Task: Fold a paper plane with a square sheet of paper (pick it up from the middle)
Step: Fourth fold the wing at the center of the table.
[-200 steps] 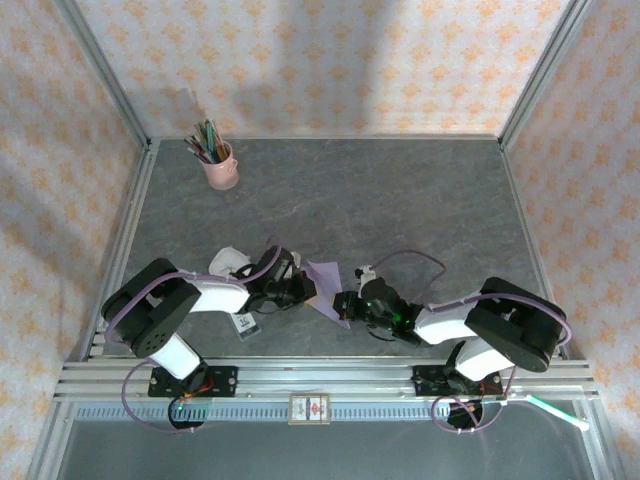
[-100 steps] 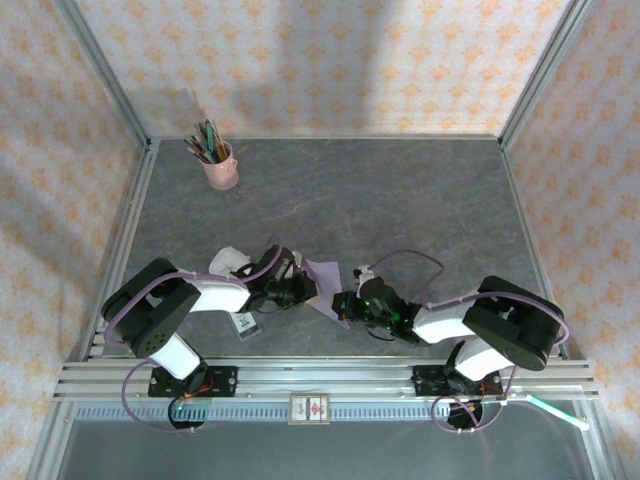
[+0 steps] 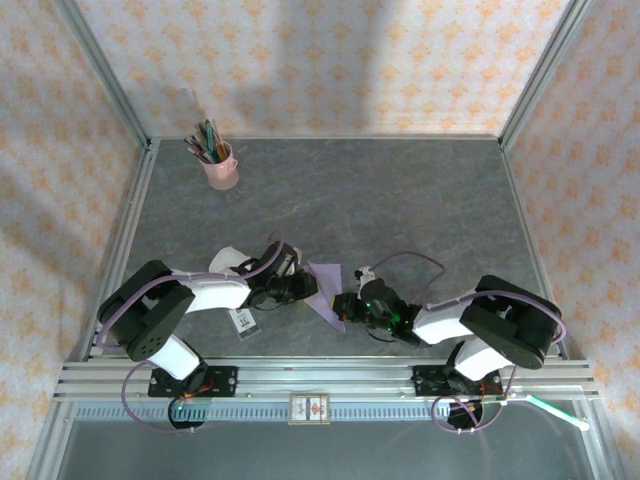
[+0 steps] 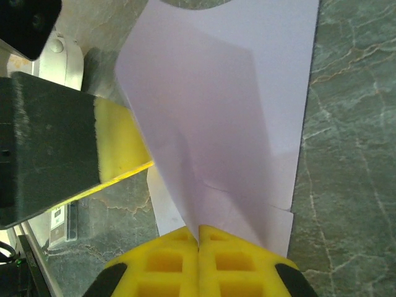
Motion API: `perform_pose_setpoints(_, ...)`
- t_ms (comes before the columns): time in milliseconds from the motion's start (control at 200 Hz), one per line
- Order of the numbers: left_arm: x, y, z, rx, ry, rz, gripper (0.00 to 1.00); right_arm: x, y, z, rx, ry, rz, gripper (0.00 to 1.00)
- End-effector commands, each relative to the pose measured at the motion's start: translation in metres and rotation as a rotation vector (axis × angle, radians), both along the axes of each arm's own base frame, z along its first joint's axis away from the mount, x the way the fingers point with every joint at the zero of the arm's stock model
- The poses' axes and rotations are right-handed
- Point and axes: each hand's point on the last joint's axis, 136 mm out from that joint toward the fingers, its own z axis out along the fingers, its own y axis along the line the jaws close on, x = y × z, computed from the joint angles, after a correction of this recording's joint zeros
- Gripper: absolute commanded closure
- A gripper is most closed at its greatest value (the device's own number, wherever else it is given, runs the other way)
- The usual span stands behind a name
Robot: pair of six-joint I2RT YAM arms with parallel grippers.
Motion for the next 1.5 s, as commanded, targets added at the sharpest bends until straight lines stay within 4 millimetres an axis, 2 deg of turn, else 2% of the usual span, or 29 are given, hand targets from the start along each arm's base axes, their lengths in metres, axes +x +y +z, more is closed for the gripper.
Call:
perform_pose_setpoints(0, 0.009, 0.003, 0.017, 0.01, -0.052, 0.006, 0.73, -0.001, -0.003, -0.005, 0.012, 0.017, -0.014, 0.98)
perform_pose_setpoints(245, 0.008, -0.002, 0.029, -0.042, -0.077, -0.006, 0.74, -0.003, -0.006, -0.008, 0.015, 0.022, -0.018, 0.99)
perform_pose_setpoints(476, 0.005, -0.022, 0.034, -0.125, -0.07, -0.048, 0.81, -0.003, -0.009, -0.007, 0.023, 0.019, -0.03, 0.99)
perform_pose_setpoints(731, 0.006, -0.04, 0.032, -0.152, -0.056, -0.081, 0.83, -0.004, -0.01, -0.009, 0.029, 0.023, -0.032, 0.98)
perform_pose_setpoints(1341, 0.015, -0.052, 0.028, -0.152, -0.052, -0.102, 0.82, -0.003, -0.012, -0.01, 0.019, 0.017, -0.041, 0.93)
perform_pose_setpoints(1492, 0.018, -0.055, 0.034, -0.153, -0.064, -0.112, 0.82, -0.002, -0.015, -0.011, 0.016, 0.02, -0.054, 0.96)
